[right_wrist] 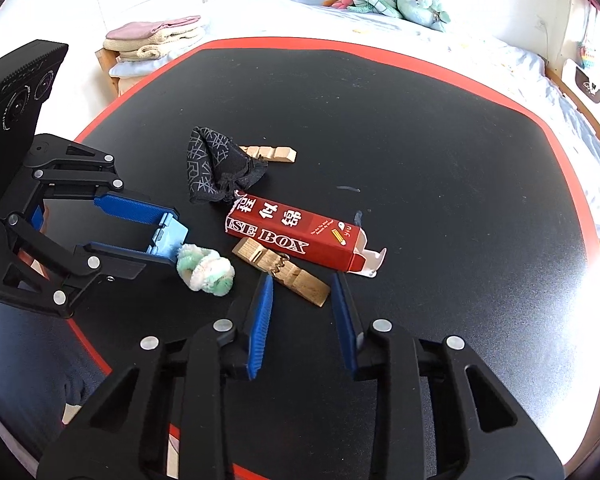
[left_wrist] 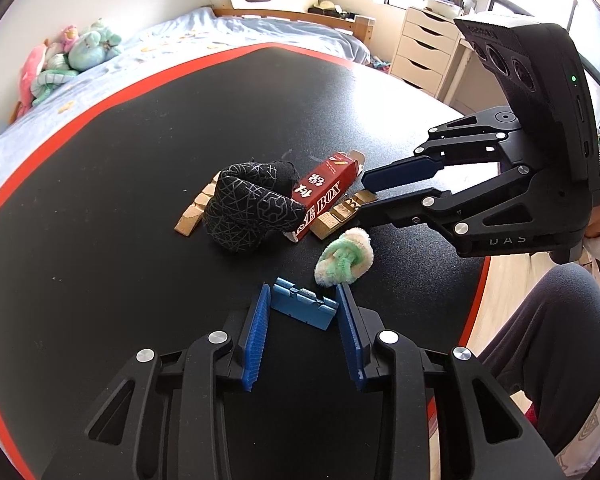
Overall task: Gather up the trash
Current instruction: 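Grasp the wooden clothespin with the right tool and lift it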
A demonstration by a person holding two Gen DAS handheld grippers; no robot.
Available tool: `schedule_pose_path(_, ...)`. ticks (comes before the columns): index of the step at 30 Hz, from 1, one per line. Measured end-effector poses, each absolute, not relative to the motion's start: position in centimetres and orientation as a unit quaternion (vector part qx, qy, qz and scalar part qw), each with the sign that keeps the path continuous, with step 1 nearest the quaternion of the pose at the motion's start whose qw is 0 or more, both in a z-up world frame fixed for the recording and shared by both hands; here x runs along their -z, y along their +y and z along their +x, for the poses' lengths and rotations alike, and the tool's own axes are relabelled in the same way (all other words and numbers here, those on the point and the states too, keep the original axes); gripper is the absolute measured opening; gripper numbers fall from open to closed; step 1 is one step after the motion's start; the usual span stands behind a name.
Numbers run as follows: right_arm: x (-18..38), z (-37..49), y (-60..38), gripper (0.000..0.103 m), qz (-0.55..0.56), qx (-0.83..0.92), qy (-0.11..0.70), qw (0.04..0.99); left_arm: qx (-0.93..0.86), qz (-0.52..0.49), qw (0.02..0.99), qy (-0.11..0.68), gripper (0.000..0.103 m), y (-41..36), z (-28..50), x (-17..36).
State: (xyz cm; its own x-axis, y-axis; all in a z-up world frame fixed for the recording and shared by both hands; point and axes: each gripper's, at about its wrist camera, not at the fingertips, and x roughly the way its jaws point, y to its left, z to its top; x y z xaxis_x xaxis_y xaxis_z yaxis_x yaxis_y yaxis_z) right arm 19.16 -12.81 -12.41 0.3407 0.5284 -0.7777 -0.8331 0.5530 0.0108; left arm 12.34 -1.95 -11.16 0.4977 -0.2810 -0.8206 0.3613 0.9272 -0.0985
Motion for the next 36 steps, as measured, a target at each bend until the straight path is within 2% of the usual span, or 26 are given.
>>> schedule_pose_path(9, 12.4, 18.4, -12.8, 0.011, -0.198, -0.442, 0.385, 0.785, 0.179, 0.03, 0.863, 0.471, 0.033, -1.3, 12.1, 11.2)
schedule_pose_path(36, 10.0, 16.9, -14.7, 0.009, -0.174, -0.433, 0.378, 0.8, 0.171, 0.003, 0.873, 0.457, 0.033, -1.2, 9.8, 8.7)
